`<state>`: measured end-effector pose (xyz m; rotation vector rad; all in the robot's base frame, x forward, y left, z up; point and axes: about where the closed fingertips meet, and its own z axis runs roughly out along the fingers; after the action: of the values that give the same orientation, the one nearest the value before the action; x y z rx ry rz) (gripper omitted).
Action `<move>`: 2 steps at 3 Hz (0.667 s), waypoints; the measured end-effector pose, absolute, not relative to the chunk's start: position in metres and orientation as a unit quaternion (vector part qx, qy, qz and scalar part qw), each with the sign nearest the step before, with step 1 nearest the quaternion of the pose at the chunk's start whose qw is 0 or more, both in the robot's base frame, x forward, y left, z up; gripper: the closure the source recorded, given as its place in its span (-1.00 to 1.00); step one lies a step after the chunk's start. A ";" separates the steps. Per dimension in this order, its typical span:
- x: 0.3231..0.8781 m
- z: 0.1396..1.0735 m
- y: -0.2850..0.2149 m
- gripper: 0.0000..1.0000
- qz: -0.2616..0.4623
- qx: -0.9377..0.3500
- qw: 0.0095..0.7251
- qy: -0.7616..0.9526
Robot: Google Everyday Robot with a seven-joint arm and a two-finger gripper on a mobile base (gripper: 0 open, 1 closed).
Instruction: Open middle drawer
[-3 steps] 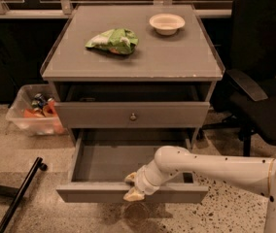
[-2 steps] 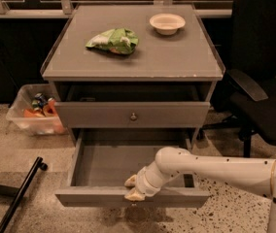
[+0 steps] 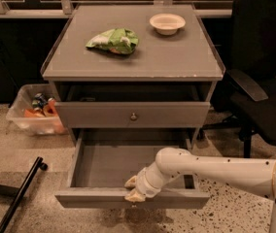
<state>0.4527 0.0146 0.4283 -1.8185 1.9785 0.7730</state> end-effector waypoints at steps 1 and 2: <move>0.450 0.448 0.017 0.16 0.265 -0.652 0.180 0.688; 0.452 0.465 0.017 -0.30 0.260 -0.656 0.191 0.683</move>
Offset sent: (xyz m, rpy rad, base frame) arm 0.0049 0.0014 0.0592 0.0171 -0.0902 0.0236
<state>0.4524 0.0174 0.4645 -1.8418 1.9187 0.7299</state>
